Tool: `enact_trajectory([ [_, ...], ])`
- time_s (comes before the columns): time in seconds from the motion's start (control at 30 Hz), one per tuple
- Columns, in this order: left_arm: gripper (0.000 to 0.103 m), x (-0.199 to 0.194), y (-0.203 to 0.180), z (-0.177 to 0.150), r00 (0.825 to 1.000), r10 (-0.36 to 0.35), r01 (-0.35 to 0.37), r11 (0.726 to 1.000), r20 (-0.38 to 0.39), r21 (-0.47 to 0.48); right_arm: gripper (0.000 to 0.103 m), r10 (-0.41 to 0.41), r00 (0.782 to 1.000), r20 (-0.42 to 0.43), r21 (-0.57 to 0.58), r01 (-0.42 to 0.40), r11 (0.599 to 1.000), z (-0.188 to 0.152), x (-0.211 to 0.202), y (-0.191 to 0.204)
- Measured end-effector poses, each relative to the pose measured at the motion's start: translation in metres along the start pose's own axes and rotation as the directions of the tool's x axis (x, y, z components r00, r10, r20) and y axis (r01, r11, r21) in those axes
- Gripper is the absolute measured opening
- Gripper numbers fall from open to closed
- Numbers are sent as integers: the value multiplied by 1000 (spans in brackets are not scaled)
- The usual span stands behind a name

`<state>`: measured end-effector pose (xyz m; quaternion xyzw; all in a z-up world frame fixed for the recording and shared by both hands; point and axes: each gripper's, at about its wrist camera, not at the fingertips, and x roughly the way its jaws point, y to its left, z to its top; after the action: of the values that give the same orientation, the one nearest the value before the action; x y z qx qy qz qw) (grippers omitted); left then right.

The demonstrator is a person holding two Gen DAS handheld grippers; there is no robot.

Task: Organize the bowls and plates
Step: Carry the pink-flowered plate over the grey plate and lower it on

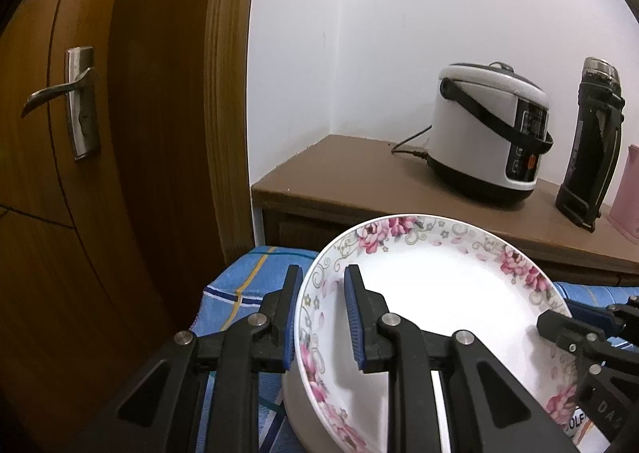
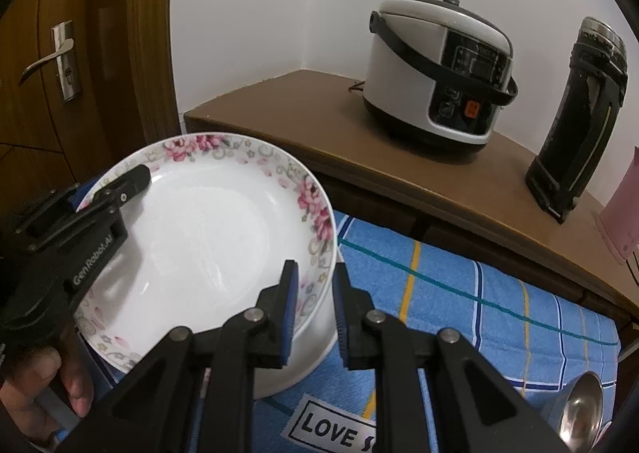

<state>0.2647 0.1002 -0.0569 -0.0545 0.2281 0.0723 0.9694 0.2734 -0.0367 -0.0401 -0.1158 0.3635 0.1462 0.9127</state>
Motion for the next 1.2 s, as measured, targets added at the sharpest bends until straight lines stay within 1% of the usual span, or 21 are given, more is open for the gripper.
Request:
enact_trajectory([
  [0.17,22,1,1,-1,1000,5,-5,1000,-3,1,17,4,1000,-12,-14,-4,1000,1,1,2],
  [0.6,22,11,0,-3,999,11,-11,1000,-42,14,17,8,999,-50,-12,-8,1000,5,14,0],
  [0.9,22,16,1,-4,997,-6,6,1000,-72,8,17,-1,997,-72,-18,0,1000,6,23,2],
  [1.2,22,22,0,-6,992,-28,29,1000,-120,3,17,-10,995,-95,-24,8,1000,6,28,1],
])
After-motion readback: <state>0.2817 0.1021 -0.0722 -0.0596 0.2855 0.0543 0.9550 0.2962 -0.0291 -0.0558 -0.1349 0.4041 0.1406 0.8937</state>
